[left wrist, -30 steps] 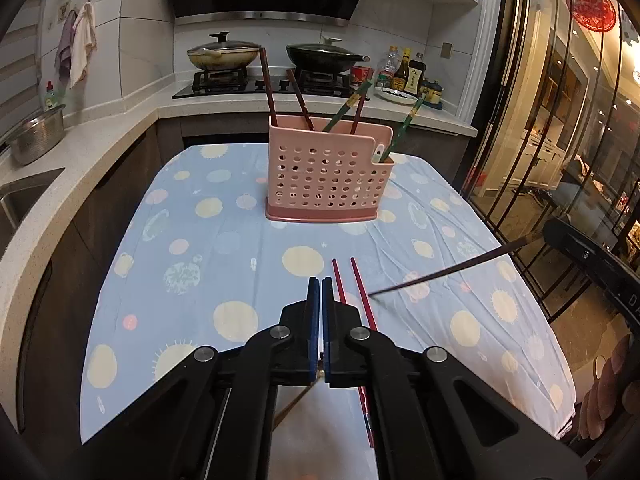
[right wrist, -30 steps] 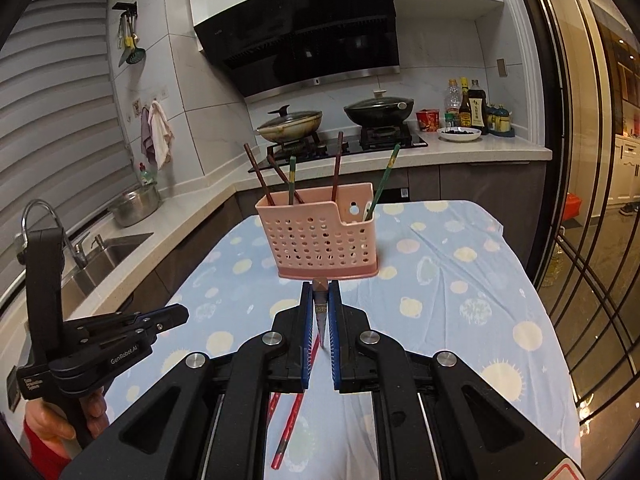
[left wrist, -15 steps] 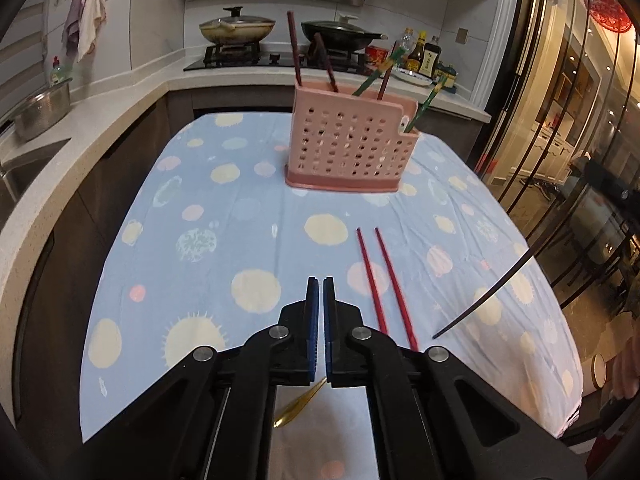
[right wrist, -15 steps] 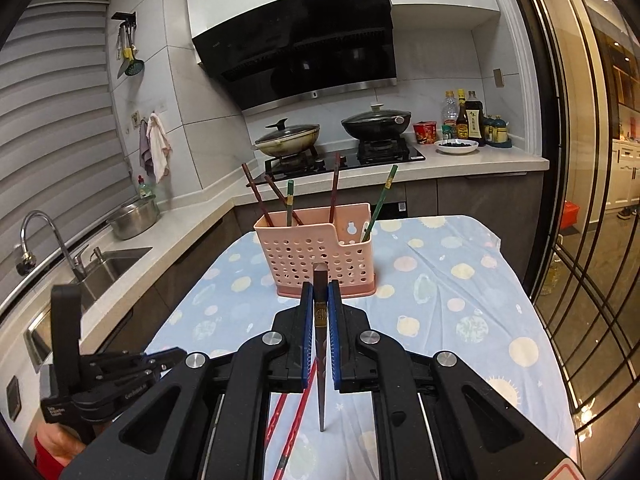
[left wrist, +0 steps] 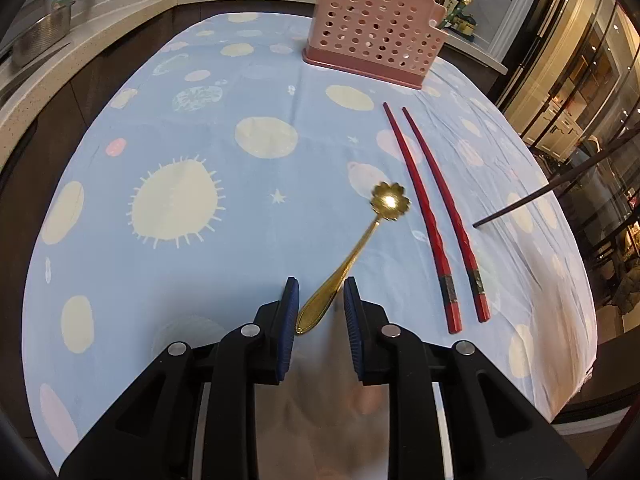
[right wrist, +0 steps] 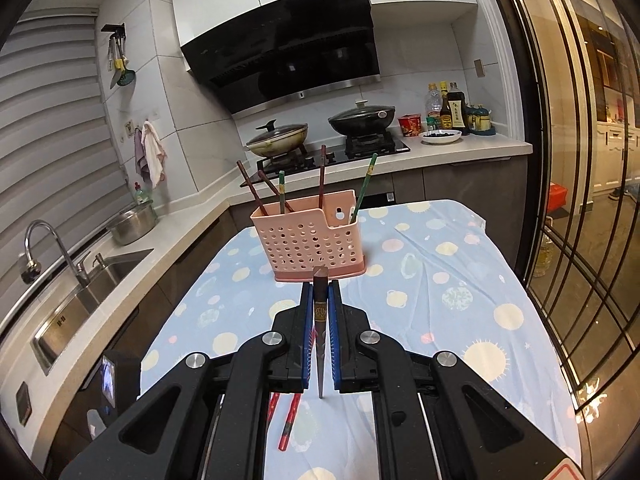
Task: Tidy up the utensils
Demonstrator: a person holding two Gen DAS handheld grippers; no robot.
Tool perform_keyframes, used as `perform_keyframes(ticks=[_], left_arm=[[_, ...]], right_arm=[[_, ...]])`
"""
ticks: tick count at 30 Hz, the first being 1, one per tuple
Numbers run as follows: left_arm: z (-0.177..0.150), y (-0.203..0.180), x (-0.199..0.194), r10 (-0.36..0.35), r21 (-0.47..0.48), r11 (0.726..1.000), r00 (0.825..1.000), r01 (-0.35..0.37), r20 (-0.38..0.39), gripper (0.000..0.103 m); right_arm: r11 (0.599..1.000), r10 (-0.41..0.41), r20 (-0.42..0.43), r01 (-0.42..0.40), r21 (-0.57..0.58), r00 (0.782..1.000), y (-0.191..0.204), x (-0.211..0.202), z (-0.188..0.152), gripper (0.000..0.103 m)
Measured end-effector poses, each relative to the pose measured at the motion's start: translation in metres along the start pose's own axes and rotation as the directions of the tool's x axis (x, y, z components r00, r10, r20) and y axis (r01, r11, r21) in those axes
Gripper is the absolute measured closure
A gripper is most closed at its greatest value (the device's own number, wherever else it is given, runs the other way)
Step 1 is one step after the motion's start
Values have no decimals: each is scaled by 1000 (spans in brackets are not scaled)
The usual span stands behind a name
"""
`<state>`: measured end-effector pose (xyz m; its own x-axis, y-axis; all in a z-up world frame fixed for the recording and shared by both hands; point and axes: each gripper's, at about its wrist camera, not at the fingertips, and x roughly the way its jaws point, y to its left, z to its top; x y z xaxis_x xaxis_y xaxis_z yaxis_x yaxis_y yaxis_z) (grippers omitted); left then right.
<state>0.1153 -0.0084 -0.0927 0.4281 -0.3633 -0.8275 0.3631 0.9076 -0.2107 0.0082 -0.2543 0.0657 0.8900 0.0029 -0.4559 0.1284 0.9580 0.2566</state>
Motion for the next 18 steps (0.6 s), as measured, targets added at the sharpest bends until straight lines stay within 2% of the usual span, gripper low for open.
perform_keyframes(ticks=[4,6,10,11,12,18], left_arm=[[-8,-7,-3,-4,8,1000,1000,4,2,78],[-12,-10,-5,-10,10,1000,1000,10,3,73],[-15,-14,-4,17,20,1000,1000,-18,16,74],[-14,-14,-4,15,16,1000,1000,-16,17,78],[-14,-13,-4,12,15,1000,1000,-12,14,90],[-11,-14,-4,2,4,1000,1000,-2,8,92]], right_arm=[[1000,0,-3,0,-2,1000,0,-7,-5,96],[1000,2,-4,-2,-5,1000,0,-10,-8,96],[1000,5,-4,-5,-5,1000,0,-11,-10,96],[1000,6,-4,-6,-5,1000,0,-11,-10,96],[1000,7,-4,-7,-5,1000,0,-12,-11,96],[1000,9,-5,-9,-1,1000,0,-12,-11,96]])
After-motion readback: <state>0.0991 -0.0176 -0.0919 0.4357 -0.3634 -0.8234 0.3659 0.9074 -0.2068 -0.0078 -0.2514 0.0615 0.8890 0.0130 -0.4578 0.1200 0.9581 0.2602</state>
